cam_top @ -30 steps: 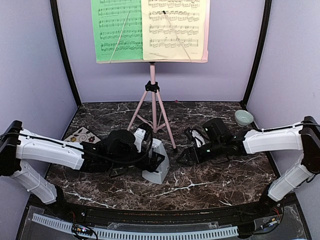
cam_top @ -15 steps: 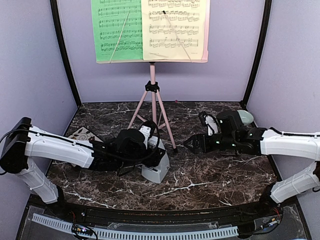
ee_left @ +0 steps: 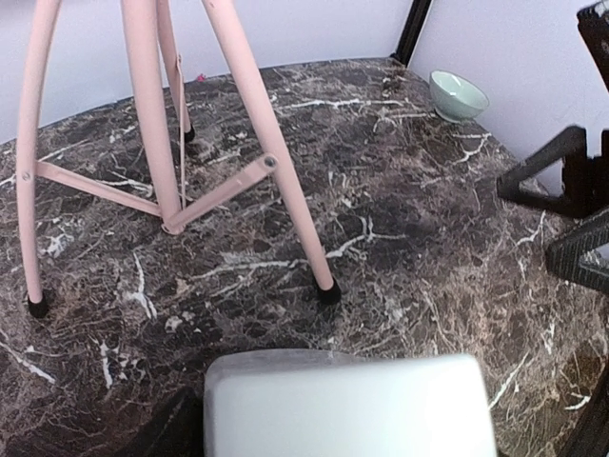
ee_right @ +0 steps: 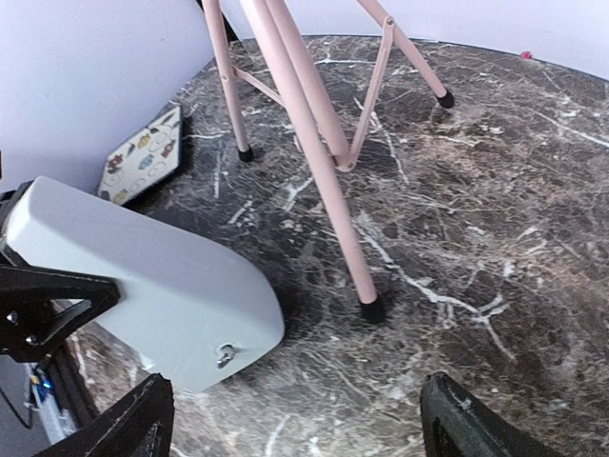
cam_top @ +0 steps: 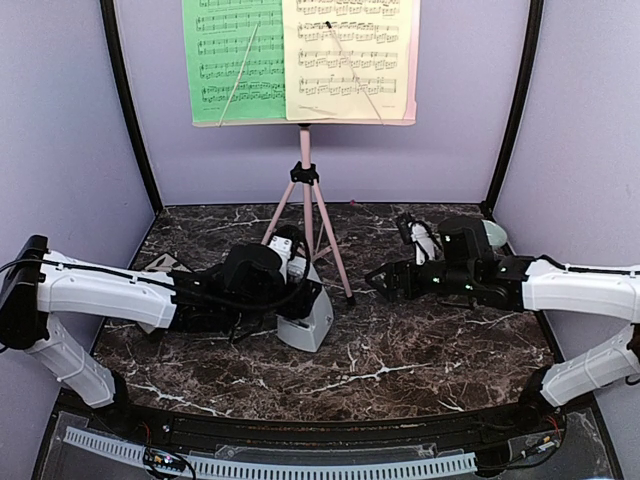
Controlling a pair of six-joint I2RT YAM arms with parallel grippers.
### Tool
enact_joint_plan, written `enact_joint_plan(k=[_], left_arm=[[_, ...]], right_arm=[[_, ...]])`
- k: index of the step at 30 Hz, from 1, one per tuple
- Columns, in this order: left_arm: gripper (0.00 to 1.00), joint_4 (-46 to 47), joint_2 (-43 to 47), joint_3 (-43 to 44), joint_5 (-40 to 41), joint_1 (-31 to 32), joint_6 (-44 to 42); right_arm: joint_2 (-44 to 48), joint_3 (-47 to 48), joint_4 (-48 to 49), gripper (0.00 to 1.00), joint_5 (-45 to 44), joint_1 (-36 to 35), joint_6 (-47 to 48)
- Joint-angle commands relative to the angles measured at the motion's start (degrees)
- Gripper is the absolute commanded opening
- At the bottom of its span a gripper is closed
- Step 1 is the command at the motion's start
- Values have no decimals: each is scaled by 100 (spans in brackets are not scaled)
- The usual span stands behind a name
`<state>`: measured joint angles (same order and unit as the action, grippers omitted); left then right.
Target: Set up the instrument practice props
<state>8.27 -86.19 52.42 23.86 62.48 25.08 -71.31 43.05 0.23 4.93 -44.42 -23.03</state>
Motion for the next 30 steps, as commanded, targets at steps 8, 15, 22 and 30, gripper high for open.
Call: enact_joint_plan(k=[8, 15, 22, 30], left_arm=[[16, 494, 664, 544, 621, -191, 306], [12, 528, 749, 598, 586, -226, 359], [9, 662, 855, 526, 467, -245, 313], [7, 751, 985, 415, 456, -262, 276]], right_arm=[[-786, 214, 1217, 77, 581, -448, -330], [-1605, 723, 1542, 67, 378, -707, -431], [-1946, 934, 1582, 52, 266, -751, -447], [-2081, 1009, 1385, 47, 482, -752, -340]])
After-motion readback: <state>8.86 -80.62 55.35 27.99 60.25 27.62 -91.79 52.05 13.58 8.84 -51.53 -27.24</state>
